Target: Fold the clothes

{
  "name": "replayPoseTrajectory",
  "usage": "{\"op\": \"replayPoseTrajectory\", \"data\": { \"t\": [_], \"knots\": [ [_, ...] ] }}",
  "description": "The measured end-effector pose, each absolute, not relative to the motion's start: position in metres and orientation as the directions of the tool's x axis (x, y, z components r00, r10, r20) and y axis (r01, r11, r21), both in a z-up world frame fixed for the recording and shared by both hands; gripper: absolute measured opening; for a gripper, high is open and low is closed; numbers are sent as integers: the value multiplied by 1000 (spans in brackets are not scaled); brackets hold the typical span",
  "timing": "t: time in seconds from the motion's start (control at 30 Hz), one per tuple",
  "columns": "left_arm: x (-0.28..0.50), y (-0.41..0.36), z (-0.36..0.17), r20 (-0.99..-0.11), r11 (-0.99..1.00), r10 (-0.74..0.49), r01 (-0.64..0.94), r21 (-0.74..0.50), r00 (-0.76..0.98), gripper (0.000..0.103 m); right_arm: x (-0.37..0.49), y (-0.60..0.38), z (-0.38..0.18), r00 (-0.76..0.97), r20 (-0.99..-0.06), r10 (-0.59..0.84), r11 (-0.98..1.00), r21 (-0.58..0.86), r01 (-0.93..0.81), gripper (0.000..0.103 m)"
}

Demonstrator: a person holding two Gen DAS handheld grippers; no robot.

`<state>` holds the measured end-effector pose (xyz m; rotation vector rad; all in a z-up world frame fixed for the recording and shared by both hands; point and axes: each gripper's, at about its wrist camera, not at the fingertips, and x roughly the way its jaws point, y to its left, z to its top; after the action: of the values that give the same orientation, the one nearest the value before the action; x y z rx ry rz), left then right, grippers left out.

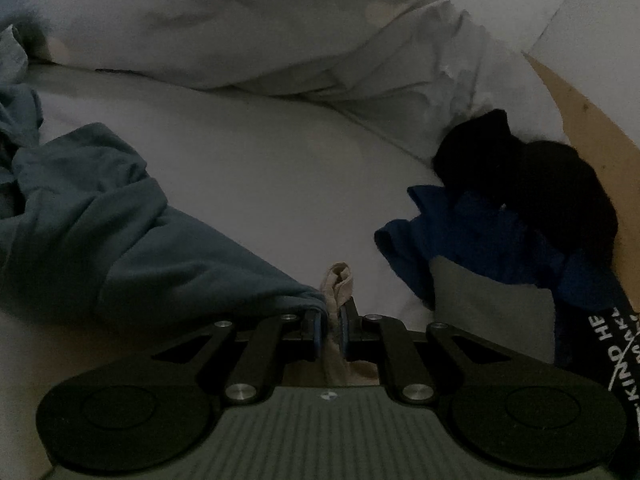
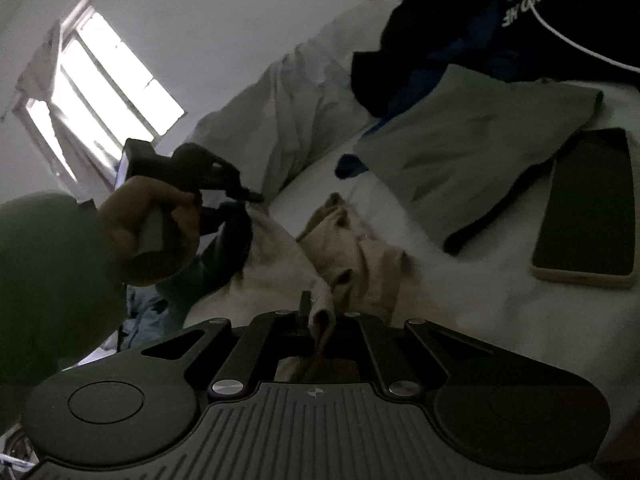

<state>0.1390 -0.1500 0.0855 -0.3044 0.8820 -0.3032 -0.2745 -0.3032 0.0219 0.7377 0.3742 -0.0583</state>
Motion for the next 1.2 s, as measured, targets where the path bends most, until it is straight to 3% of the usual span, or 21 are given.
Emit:
{"op": "replayPoseTrajectory", "data": {
  "t": [0.2,0.33,0.4,0.47,0.53,0.63,0.67,0.73,0.77,0.8,0.87,0.93,0.97,1.0,1.03,1.07,1.1,1.2],
  "knots": [
    [146,-157,74,-710,922,-367,131,-365,602,14,-270,-308,9,901,-425,84,757,616,220,4],
    [149,-154,66,-679,905,-404,162,-393,612,42,-265,-319,-4,861,-508,23,744,584,325,16],
    [150,-152,64,-660,897,-422,180,-404,621,68,-270,-328,-3,855,-519,-26,720,584,376,16],
    [148,-142,71,-611,895,-427,217,-389,667,78,-276,-336,2,866,-494,-72,700,593,397,33],
    [149,-123,77,-582,905,-404,215,-367,706,82,-283,-340,5,880,-462,-109,692,600,401,43],
    [154,-92,78,-612,942,-316,165,-291,725,82,-286,-343,6,886,-446,-127,684,607,403,44],
    [157,-81,79,-623,956,-277,145,-254,731,80,-286,-343,5,886,-446,-131,682,608,407,45],
    [162,-56,85,-633,983,-182,114,-147,752,58,-286,-344,4,885,-447,-130,678,611,408,45],
    [165,-43,89,-632,992,-124,90,-86,765,37,-285,-344,4,885,-447,-130,676,613,409,45],
    [172,-25,103,-610,999,-31,29,-13,792,23,-286,-344,4,887,-444,-129,676,615,406,45],
    [183,22,146,-491,992,123,-124,31,862,4,-287,-345,6,890,-438,-127,676,618,401,47],
    [181,82,202,-315,941,316,-339,-20,895,4,-285,-345,7,895,-430,-118,682,621,388,51],
    [175,109,229,-219,891,432,-451,-47,875,8,-284,-345,8,898,-426,-113,684,622,381,51],
    [166,129,247,-143,829,542,-555,-66,828,22,-283,-344,8,901,-423,-100,688,625,369,51],
    [162,141,254,-140,803,581,-593,-59,802,31,-281,-343,8,902,-422,-92,691,625,363,51],
    [159,152,261,-136,775,619,-629,-52,774,59,-278,-341,8,902,-423,-87,698,620,358,52],
    [158,162,265,-152,765,632,-643,-40,760,81,-276,-338,8,902,-424,-82,704,616,353,52],
    [169,146,227,-408,941,309,-337,3,859,81,-269,-334,10,902,-426,-69,703,621,347,54]
  ]
}}
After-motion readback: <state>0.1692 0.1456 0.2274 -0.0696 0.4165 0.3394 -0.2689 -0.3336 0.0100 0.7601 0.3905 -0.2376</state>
